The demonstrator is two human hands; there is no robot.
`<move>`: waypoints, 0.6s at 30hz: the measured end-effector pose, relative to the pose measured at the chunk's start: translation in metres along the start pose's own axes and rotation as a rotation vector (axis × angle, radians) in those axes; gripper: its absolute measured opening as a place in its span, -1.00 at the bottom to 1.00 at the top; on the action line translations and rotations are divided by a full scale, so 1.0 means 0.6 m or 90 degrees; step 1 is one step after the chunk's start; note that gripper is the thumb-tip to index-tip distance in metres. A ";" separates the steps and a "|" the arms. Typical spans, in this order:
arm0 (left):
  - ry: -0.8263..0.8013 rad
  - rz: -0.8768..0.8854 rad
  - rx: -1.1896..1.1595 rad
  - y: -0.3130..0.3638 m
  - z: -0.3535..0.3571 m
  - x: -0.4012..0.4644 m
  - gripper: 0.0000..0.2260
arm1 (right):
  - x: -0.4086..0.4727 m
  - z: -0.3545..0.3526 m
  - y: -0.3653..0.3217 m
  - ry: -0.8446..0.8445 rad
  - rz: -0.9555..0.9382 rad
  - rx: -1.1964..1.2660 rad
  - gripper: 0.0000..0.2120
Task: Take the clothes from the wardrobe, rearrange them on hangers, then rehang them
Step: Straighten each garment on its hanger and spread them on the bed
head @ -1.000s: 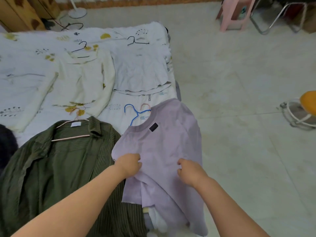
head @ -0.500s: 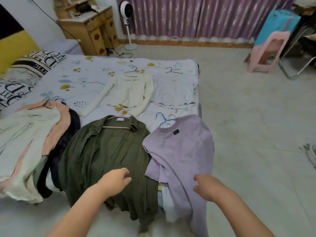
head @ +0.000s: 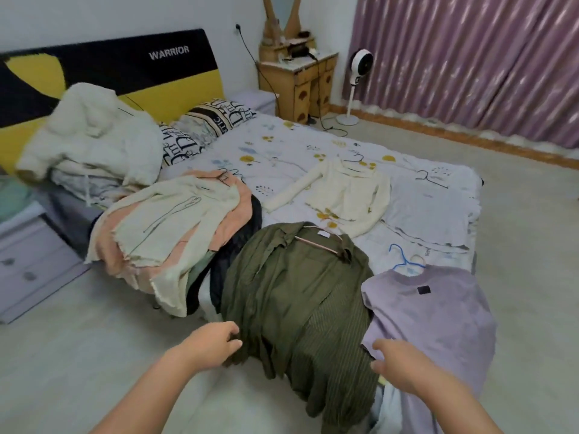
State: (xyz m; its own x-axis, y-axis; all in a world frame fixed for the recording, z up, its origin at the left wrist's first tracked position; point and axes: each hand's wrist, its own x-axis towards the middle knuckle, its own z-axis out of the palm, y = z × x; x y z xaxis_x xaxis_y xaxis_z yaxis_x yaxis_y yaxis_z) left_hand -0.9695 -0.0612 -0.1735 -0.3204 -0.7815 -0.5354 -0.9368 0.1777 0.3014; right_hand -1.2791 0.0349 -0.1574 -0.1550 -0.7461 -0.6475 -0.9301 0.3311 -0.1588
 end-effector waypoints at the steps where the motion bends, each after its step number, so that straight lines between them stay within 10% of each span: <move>1: 0.008 -0.003 0.007 -0.032 -0.010 -0.007 -0.67 | 0.009 -0.004 -0.038 0.004 -0.013 -0.004 -0.57; 9: 0.038 -0.040 0.051 -0.268 -0.092 -0.022 -0.64 | 0.066 -0.001 -0.323 0.091 -0.150 0.029 -0.61; 18: 0.049 -0.090 -0.038 -0.416 -0.151 0.020 -0.69 | 0.152 -0.040 -0.463 -0.056 -0.166 -0.059 -0.57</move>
State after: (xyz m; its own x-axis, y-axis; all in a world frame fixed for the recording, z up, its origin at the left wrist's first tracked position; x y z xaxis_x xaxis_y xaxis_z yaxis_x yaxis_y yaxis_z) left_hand -0.7267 -0.1689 -0.1839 -0.1715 -0.8402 -0.5145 -0.9612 0.0282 0.2743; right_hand -1.0428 -0.1391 -0.1546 0.1187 -0.7451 -0.6563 -0.9618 0.0779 -0.2625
